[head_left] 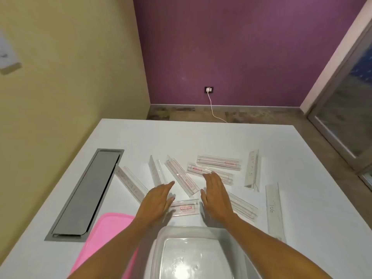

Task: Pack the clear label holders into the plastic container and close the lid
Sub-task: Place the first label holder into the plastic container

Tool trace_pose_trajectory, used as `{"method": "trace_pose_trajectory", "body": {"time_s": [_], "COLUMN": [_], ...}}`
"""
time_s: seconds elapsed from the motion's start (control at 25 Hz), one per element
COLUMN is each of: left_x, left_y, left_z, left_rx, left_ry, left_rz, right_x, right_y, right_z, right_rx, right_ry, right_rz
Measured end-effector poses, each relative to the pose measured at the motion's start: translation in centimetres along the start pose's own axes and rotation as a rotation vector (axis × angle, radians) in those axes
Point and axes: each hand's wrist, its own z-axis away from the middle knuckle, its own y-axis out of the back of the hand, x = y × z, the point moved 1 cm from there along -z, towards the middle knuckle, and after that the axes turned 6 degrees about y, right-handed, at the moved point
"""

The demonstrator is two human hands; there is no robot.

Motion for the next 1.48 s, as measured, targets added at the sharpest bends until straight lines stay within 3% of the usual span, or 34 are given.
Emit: {"method": "trace_pose_trajectory", "body": {"time_s": [0.24, 0.56, 0.68, 0.92, 1.08, 1.2, 1.36, 1.48], "left_x": [-0.8, -1.4, -1.7, -1.4, -0.2, 1.8, 5.2, 7.2], "left_y": [-2.3, -3.9, -3.7, -1.7, -0.2, 1.4, 3.1, 3.4], "left_z": [-0.3, 0.0, -0.3, -1.6, -2.0, -2.2, -2.3, -2.0], "left_rx": [-0.057, -0.019, -0.037, -0.088, 0.006, 0.026, -0.05, -0.012], "left_ry": [0.013, -0.085, -0.093, 0.084, 0.247, 0.399, 0.46, 0.548], "left_rz": [0.077, -0.004, -0.02, 0.05, 0.42, 0.839, 1.22, 1.36], "right_x": [0.0, 0.4, 0.6, 0.0, 0.0, -0.2, -1.8, -2.8], "right_y": [-3.8, -5.5, -5.1, -2.0, 1.3, 2.7, 2.6, 3.1], "right_z": [0.0, 0.1, 0.0, -1.5, -1.6, -0.6, 0.7, 0.9], "right_rx": [-0.245, -0.369, -0.364, -0.17, 0.06, -0.003, -0.266, -0.293], "right_ry": [0.067, 0.109, 0.102, 0.014, -0.402, -0.561, -0.472, -0.445], "right_rz": [-0.234, -0.179, -0.195, -0.326, -0.878, -1.314, -1.274, -1.262]}}
